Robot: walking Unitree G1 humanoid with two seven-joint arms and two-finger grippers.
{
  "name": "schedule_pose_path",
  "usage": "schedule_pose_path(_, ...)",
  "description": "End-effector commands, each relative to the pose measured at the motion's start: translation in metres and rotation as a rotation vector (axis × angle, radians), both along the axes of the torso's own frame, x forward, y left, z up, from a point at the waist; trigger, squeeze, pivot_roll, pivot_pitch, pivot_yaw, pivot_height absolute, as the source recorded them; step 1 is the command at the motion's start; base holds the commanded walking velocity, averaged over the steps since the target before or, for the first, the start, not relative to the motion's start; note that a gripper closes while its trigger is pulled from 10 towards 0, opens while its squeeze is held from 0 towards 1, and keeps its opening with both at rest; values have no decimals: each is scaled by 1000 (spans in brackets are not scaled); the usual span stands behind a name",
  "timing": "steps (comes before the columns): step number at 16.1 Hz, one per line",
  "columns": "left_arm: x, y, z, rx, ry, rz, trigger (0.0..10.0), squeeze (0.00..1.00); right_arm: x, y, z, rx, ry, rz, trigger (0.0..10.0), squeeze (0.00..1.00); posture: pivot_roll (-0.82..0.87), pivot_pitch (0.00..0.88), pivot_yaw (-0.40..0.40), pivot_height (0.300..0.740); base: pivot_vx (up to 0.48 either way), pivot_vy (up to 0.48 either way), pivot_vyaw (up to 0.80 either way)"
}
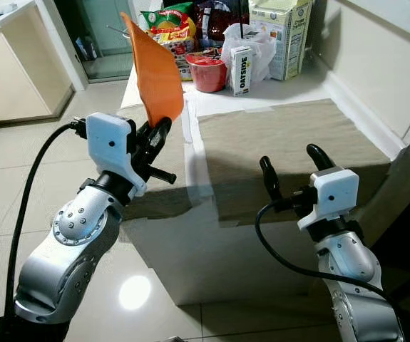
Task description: Setting the table
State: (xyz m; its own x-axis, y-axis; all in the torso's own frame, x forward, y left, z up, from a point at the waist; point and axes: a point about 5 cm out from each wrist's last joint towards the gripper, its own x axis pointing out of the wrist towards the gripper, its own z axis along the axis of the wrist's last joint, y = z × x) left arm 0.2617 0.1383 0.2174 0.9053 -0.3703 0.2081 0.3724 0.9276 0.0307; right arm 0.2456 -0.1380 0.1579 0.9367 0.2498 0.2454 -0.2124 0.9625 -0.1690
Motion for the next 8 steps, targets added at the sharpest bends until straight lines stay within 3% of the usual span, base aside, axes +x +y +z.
schedule_pose_path(1, -2, 4, 8, -7, -38, 28, 0, 0, 1, 3, 1, 1, -14, 5, 10000, 0, -143, 0, 125, 736, 0, 0, 0)
schedule_pose_path(5, 1, 7, 4, -15, -28, 39, 0, 0, 3, 3, -2, -2, -5, 12, 10000, 0, -141, 0, 122, 736, 0, 0, 0)
schedule_pose_path(8, 2, 8, 3, -10, -29, 44, 0, 0, 5, 2, -3, -4, 3, 15, 10000, 0, -143, 0, 119, 736, -395, 0, 0)
